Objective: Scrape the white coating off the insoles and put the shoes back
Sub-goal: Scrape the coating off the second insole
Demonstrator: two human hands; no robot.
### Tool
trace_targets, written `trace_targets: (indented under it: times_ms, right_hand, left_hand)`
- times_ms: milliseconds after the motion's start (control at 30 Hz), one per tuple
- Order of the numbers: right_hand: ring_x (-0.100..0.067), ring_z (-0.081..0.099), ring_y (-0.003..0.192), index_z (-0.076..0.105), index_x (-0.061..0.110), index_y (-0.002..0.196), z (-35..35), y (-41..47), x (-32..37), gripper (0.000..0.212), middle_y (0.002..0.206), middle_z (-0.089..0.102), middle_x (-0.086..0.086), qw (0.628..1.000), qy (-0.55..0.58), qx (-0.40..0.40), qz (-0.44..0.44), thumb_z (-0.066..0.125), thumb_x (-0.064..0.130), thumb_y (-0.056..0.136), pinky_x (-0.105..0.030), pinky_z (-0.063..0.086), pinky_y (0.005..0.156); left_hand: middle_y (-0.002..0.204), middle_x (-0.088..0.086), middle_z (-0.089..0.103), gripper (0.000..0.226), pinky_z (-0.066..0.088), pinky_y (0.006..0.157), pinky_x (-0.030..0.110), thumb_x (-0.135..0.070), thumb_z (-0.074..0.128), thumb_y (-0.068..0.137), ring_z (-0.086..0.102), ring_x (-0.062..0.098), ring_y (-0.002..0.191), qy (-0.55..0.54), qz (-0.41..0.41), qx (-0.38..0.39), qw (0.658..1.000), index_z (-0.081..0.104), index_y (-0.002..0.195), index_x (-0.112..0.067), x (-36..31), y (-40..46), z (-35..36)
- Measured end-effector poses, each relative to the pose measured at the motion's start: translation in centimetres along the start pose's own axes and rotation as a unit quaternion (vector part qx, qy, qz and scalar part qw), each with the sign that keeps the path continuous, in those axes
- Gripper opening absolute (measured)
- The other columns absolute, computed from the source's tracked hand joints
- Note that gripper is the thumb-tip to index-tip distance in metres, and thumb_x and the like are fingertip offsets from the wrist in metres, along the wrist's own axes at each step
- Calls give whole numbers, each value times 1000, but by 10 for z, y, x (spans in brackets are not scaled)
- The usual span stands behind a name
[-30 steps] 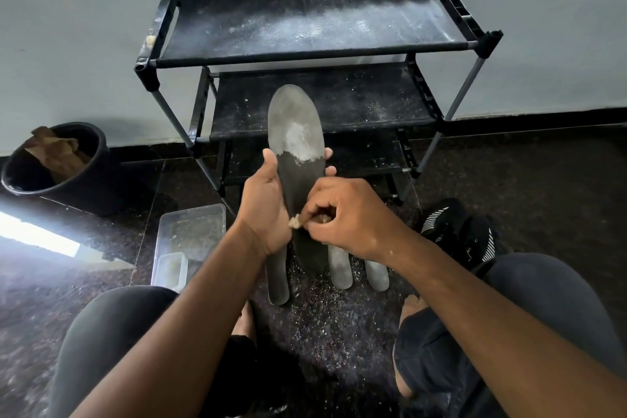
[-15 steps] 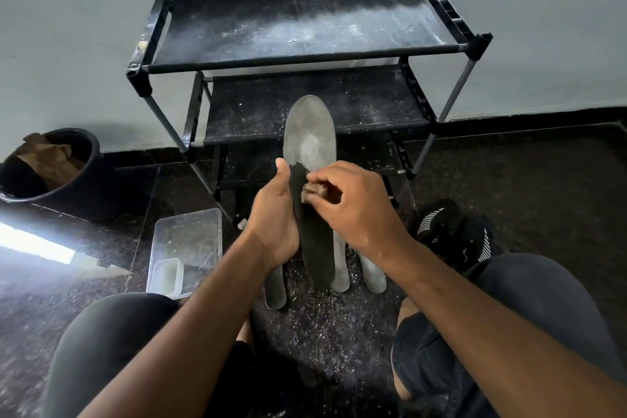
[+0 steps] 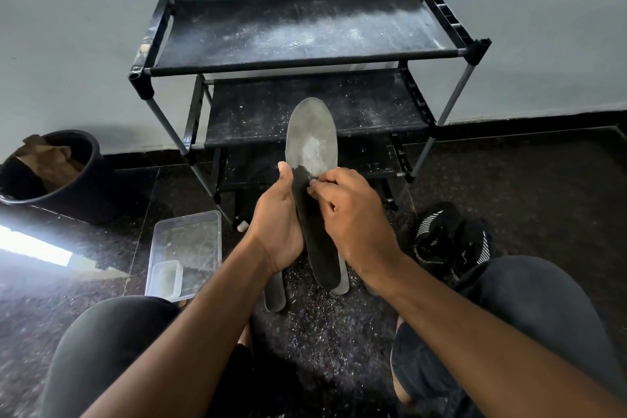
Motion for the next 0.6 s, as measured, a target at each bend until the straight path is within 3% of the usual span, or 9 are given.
trace_targets:
  times_ms: [167,333,400,500,600]
  right_hand:
    - [-16,61,92,76,2,98,-20,15,-17,10,94,67,-5,999,-4,-40,24,70,3,89,-22,51,83]
    - [-16,61,94,76,2,98,-5,4,0,13,96,68,-6,1000,20,3,-18,68,-2,88,-19,47,93]
    - [-16,59,94,75,1,98,-6,6,-2,14,96,66,-6,1000,4,13,-25,68,-3,88,-17,46,90]
    - [-17,58,94,74,0,98,-24,18,-17,13,98,65,-7,999,-37,-30,-7,66,-3,89,-15,45,84]
    - [-19,60,95,74,0,98,-35,21,-25,12,98,66,-8,997,-32,-75,9,67,-3,89,-22,49,84]
  left_hand:
    - [145,20,59,72,37,119,47,-57,20,109,54,31,139,-7,0,7,1000,50,148,-4,2,2,2]
    - [142,20,62,73,40,118,43,-57,20,109,58,29,135,-4,7,-5,1000,51,147,-2,-2,1,-3]
    - [143,21,61,72,37,120,46,-57,21,109,57,30,137,-4,6,-2,1000,51,147,-3,-1,2,-3]
    - [146,21,58,70,35,121,50,-56,24,109,54,33,139,4,-9,12,1000,51,148,-5,9,2,3]
    - [146,21,59,69,42,115,48,-55,23,110,55,33,138,11,-13,21,1000,51,148,-5,12,2,6]
Point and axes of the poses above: each hand's wrist, its own y-axis towards the middle knuckle, its own z-axis out of the palm, x = y × z, the point moved 7 cm from there along y, towards the middle knuckle
